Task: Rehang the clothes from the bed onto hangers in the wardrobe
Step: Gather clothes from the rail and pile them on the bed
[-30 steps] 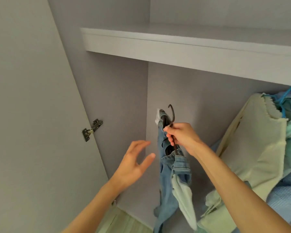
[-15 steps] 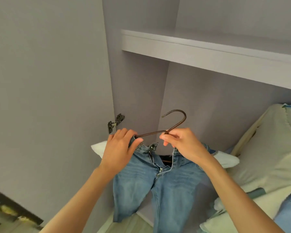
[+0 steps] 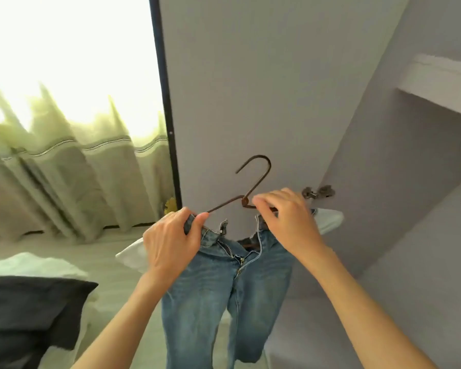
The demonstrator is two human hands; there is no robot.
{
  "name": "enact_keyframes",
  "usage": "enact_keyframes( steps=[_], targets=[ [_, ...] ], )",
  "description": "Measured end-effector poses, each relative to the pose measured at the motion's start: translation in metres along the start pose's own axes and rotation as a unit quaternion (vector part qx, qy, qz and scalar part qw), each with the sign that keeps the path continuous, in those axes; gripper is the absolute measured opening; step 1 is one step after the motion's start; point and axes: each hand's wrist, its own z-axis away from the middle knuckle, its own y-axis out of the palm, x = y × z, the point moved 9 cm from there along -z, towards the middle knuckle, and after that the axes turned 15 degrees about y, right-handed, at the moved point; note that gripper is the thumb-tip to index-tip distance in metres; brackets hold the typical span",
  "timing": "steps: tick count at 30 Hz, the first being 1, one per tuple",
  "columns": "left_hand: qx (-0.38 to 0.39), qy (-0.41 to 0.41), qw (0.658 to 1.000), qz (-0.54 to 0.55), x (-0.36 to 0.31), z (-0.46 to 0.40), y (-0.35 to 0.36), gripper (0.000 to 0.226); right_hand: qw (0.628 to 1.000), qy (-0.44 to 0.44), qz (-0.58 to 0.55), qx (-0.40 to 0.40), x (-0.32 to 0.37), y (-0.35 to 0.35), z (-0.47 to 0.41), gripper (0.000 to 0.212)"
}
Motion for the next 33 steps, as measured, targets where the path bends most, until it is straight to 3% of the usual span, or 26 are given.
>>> enact_keyframes(
  steps=[4, 7, 15, 26, 33],
  targets=[
    [-0.043, -0.131, 0.988, -0.075, 0.052, 0.056, -0.072, 0.046, 0.997, -0.056, 0.045, -0.02, 0.04, 0.041, 0.0, 0.048],
    [-0.081, -0.222, 0.965, -0.114, 0.081, 0.104, -0.13, 0.035, 0.994, -0.1, 0.02, 0.025, 0.093, 0.086, 0.01, 0.056],
    [-0.134, -0.41, 0.886, -0.169, 0.151, 0.238, -0.255, 0.033, 0.962, -0.259, -0.067, 0.06, 0.258, 0.177, 0.079, 0.047],
    [-0.201, -0.439, 0.824, -0.298, 0.192, 0.282, -0.422, 0.035, 0.927, -0.318, -0.17, 0.099, 0.453, 0.211, 0.121, 0.058],
    [-0.252, -0.402, 0.804, -0.359, 0.22, 0.236, -0.516, 0.042, 0.905, -0.337, -0.259, 0.021, 0.571, 0.192, 0.083, 0.072]
  ],
)
